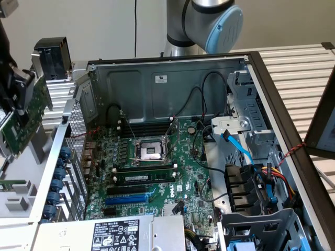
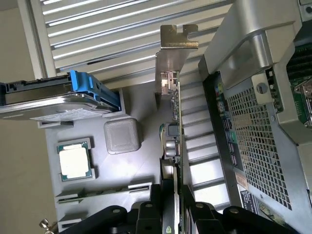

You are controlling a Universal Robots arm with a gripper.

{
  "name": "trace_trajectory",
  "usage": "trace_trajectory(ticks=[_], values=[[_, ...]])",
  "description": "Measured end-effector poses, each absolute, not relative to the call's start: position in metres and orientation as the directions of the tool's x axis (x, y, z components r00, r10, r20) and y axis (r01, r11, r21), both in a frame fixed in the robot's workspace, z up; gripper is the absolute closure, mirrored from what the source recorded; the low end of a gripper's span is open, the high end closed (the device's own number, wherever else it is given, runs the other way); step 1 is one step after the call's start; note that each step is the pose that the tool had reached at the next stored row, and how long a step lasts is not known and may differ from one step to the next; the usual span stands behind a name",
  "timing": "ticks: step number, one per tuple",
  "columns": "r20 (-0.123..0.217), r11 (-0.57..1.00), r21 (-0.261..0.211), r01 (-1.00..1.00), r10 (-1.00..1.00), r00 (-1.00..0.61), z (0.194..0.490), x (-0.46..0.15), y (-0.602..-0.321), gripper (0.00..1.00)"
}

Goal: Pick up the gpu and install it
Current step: 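Pick up the gpu and move the gpu toward the slot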

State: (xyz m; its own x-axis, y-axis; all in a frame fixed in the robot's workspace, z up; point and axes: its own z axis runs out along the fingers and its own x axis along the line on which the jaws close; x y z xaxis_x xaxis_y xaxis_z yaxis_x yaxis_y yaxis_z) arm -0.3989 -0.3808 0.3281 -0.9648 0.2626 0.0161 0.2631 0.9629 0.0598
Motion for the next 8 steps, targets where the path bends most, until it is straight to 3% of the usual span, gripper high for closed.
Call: trace_trajectory(ticks=[8], values=[[0.016,0.963,0.06,0.263,0.263,-0.965,0.365,-0.387,-0.394,0.73]])
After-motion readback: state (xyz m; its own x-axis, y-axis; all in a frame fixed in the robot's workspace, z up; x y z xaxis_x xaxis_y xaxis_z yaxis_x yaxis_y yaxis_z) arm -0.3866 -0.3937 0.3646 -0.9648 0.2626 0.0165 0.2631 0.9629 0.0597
